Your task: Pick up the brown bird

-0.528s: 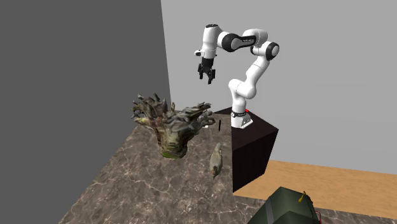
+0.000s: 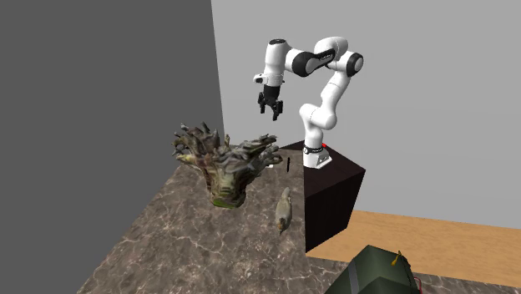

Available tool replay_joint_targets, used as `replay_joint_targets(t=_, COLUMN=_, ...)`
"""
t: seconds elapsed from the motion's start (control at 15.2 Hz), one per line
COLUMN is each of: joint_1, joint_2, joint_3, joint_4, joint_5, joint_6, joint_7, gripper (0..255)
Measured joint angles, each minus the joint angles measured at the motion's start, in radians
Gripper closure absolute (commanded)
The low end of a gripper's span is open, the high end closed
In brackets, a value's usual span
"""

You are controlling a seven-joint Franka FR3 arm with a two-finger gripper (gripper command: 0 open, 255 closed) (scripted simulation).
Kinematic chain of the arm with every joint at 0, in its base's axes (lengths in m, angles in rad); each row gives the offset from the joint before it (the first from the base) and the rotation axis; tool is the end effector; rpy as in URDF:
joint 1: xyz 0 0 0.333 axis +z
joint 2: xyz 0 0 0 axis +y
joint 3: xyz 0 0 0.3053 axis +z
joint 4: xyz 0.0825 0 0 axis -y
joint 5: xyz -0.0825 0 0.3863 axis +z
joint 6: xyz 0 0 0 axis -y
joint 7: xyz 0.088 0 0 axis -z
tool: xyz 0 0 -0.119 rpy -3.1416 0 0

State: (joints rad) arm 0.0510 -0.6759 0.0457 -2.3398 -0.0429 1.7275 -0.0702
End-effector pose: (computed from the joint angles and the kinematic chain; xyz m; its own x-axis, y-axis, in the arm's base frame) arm 0.3596 0.0332 0.5558 0.9847 0.1643 0.0575 0.1598 -0.9843 0.0755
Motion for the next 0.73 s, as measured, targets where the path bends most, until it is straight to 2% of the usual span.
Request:
replay_joint_targets(t=0.4, joint_1=0.044, joint_2=0.159, joint_3=0.092, joint_4=0.067, joint_5=0.03, joint_6=0.085, joint_7=0.073, gripper=0)
replay_joint_targets(t=0.73, joint_1=0.072, joint_2=0.306, joint_3=0.165, joint_4=0.163, joint_5=0.033, joint_6=0.13, joint_7=0.135, gripper=0)
